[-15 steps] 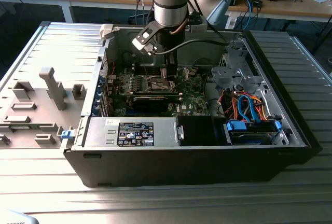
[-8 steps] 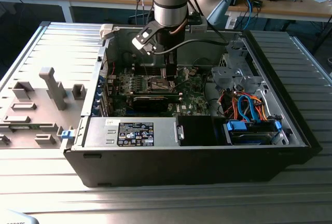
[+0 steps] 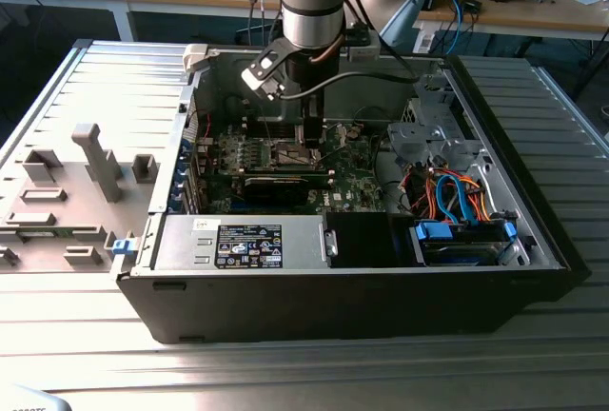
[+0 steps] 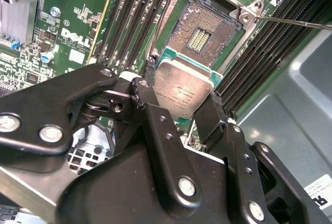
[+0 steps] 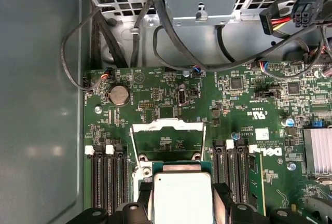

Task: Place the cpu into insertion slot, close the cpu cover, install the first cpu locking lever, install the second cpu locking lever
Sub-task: 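Place the cpu into insertion slot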

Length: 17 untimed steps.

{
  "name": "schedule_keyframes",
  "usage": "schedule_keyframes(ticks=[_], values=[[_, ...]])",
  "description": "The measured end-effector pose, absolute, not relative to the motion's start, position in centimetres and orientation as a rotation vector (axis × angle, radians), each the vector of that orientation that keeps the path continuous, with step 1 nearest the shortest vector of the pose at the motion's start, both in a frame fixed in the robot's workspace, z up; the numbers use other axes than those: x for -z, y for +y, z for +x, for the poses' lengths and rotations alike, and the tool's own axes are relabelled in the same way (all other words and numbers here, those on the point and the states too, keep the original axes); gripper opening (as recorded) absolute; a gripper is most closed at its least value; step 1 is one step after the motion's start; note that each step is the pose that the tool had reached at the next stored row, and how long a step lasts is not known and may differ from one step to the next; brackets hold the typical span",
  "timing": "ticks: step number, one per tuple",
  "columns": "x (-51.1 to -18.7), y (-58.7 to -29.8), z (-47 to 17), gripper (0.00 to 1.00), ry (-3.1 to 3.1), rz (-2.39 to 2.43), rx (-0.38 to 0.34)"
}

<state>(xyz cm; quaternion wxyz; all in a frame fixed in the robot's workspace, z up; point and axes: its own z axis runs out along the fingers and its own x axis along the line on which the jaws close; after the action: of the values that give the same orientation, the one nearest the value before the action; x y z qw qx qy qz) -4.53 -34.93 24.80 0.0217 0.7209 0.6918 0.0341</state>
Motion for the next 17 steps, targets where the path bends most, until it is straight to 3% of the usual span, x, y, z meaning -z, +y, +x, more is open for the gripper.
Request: schedule_keyframes(ticks=[17], values=[[-24.3, -34.6, -5.6, 0.54, 2.17, 2.218, -0.115]])
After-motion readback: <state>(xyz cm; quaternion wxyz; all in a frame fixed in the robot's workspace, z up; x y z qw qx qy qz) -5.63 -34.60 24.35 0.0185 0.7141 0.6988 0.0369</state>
